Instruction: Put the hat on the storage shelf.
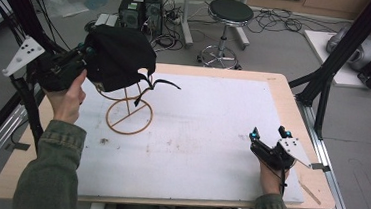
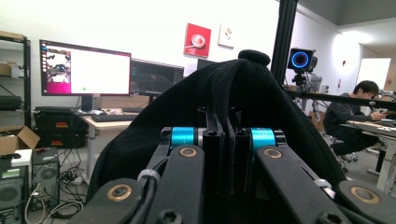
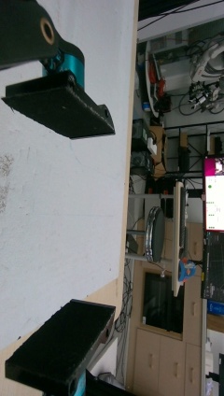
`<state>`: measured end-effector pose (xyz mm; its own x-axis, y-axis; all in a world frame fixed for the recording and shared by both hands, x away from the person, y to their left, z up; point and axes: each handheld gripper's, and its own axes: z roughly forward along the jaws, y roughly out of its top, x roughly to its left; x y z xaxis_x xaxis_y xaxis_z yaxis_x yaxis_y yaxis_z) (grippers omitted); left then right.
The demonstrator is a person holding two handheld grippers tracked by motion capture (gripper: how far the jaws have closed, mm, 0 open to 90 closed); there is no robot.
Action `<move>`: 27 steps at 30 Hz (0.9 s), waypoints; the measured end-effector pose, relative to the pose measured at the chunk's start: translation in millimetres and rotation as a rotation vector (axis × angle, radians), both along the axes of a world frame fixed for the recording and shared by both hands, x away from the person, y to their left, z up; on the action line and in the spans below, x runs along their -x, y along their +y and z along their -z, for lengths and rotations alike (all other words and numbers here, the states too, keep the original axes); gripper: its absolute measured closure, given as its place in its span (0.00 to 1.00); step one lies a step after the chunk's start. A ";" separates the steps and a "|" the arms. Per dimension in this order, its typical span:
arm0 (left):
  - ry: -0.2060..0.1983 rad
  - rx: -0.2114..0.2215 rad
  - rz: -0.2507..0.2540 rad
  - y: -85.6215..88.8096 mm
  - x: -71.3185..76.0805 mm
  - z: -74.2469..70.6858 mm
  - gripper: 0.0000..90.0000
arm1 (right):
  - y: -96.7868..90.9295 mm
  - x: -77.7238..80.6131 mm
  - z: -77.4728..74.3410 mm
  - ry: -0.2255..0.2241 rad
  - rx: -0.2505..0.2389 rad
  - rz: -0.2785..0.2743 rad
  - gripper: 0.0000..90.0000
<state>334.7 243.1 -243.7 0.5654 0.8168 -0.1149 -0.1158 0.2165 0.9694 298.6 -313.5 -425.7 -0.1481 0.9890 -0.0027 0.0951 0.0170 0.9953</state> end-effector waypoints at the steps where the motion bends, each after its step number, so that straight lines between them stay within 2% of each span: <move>1: 0.006 0.009 0.005 -2.2 -4.2 0.4 0.97 | 0.2 0.0 -0.2 -0.001 0.002 0.000 0.12; 5: 0.043 0.010 -0.012 -8.5 -17.1 4.1 0.97 | 0.7 0.3 -1.2 -0.005 -0.005 0.000 0.12; 14: 0.054 0.024 -0.008 -2.7 -16.2 1.8 0.97 | -0.2 0.5 -1.8 -0.006 -0.013 0.004 0.12; 20: 0.086 -0.031 -0.024 -2.5 -18.4 1.7 0.97 | 2.1 -0.5 -1.7 -0.007 -0.008 0.001 0.12; 27: 0.134 -0.073 -0.003 -2.7 -19.8 6.9 0.96 | 3.4 -0.5 -1.8 -0.005 -0.008 -0.001 0.12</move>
<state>354.5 240.5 -250.6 0.5463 0.8276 -0.1293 0.0149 0.1447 0.9894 299.1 -310.1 -423.9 -0.1493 0.9888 0.0042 0.0900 0.0094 0.9959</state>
